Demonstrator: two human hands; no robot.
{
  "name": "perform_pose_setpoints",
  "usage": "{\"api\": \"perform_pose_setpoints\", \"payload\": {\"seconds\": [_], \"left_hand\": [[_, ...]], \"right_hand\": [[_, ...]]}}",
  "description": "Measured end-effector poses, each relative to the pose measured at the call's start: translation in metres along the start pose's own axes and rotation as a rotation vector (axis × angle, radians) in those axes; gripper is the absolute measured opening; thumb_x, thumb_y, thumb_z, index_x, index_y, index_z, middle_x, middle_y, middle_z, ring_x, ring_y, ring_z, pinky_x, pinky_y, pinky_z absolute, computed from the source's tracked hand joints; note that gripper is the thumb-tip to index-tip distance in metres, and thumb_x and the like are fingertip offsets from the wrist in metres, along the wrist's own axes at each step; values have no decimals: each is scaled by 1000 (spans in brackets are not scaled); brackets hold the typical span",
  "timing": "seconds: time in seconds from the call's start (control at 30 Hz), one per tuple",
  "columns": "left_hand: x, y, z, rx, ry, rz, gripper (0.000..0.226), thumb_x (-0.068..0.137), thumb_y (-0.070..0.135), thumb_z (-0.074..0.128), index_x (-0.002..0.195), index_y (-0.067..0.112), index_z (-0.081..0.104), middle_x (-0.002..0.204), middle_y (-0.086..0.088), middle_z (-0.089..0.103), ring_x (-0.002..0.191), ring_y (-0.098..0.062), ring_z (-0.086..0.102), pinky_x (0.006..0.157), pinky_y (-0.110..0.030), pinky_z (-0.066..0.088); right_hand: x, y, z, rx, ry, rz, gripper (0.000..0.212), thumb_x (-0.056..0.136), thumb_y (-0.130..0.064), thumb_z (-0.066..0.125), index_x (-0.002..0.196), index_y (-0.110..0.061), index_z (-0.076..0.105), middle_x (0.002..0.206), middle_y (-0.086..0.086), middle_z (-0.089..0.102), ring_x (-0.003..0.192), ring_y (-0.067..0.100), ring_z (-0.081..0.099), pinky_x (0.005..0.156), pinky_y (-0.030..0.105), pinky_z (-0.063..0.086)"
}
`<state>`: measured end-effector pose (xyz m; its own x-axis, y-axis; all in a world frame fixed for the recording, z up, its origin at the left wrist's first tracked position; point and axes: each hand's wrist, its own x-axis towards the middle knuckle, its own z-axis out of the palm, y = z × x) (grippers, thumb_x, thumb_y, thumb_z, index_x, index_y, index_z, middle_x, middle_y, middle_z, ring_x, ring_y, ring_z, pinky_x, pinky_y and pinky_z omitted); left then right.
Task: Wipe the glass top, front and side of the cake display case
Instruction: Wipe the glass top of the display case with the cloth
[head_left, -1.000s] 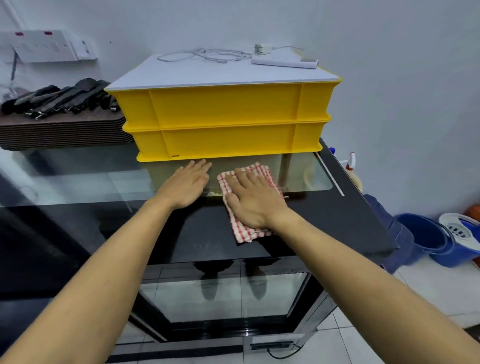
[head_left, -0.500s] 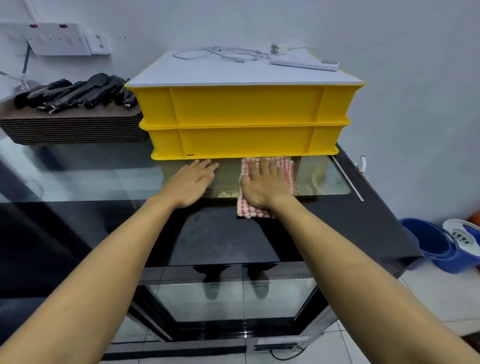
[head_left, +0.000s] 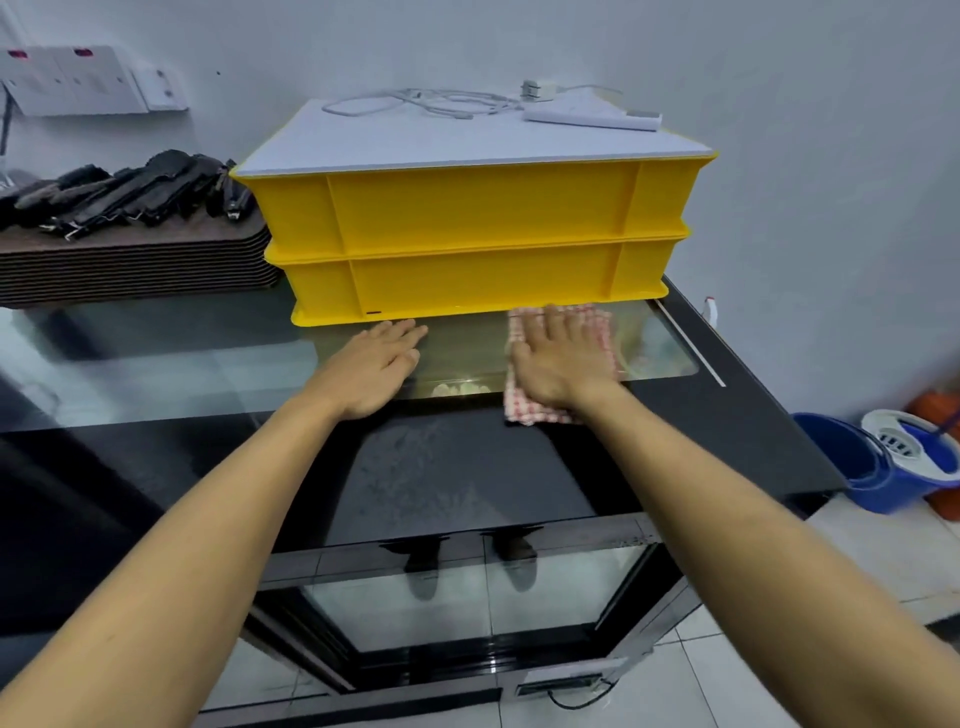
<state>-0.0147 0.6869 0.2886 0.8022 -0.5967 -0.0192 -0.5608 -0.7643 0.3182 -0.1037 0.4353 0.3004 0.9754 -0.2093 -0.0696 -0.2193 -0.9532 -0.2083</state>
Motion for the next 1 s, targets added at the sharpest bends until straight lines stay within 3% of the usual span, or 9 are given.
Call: {"api": "perform_pose_setpoints", "payload": {"seconds": [0.13,0.23,0.37,0.5,0.63,0.73,0.83,0.93,1.0], "left_hand": [[-2,0,-2,-104,21,-26,53,115,41,17,165,27,26,173,9,15,160,-11,7,128,-30,3],[-4,0,-1,-86,10,-19,57,113,46,12,166,28,23,173,10,12,160,-10,5,127,-29,1],[-5,4,0,-11,-2,-30,57,113,45,15,167,27,17,174,10,7,161,-11,1,128,-32,0],[-4,6,-1,-11,3,-32,58,113,47,13,167,27,17,174,10,7,160,-10,2,129,-33,1],[-4,2,-3,-80,-10,-38,56,114,44,10,166,28,20,174,11,10,160,-8,4,128,-28,0],[-3,-1,-5,-89,-16,-22,54,115,42,18,166,26,22,173,9,12,160,-10,5,127,-28,1],[-5,-2,-4,-69,26,-22,53,114,38,29,165,26,25,173,8,15,160,-12,8,129,-32,4],[-5,2,-2,-34,47,-35,54,114,38,29,166,25,24,173,7,14,161,-13,8,129,-32,4],[-4,3,-1,-4,29,-35,55,114,38,25,167,25,20,174,7,10,161,-13,6,129,-33,3]], "right_hand": [[-55,-59,19,-41,-27,-370,64,110,-50,14,167,-26,0,173,5,-10,160,23,-12,129,42,-9],[-99,-21,12,-10,-30,-509,59,110,-53,17,165,-38,2,170,-12,-12,156,7,-15,125,28,-16],[-48,59,-14,-61,39,-179,61,110,-49,17,166,-31,7,175,-1,0,160,16,-4,126,33,-10],[1,17,-3,14,38,89,68,107,-50,12,167,-18,2,173,13,-5,160,33,-5,128,48,-4],[-45,-60,20,-48,-4,-327,67,108,-50,8,167,-19,2,173,11,-4,160,29,-5,129,45,-6],[-95,-39,14,-27,-56,-553,59,111,-48,9,166,-28,-1,172,-5,-12,158,12,-14,127,32,-14],[-74,21,-4,-91,-15,-415,56,112,-39,7,166,-26,-2,172,-4,-12,157,8,-14,118,26,-24],[-35,42,-14,-27,-21,-114,58,112,-40,9,166,-24,-3,174,2,-11,160,18,-11,127,35,-13],[-21,19,-6,-10,-12,-42,61,111,-42,11,167,-22,-3,174,7,-11,160,26,-9,129,43,-6]]}}
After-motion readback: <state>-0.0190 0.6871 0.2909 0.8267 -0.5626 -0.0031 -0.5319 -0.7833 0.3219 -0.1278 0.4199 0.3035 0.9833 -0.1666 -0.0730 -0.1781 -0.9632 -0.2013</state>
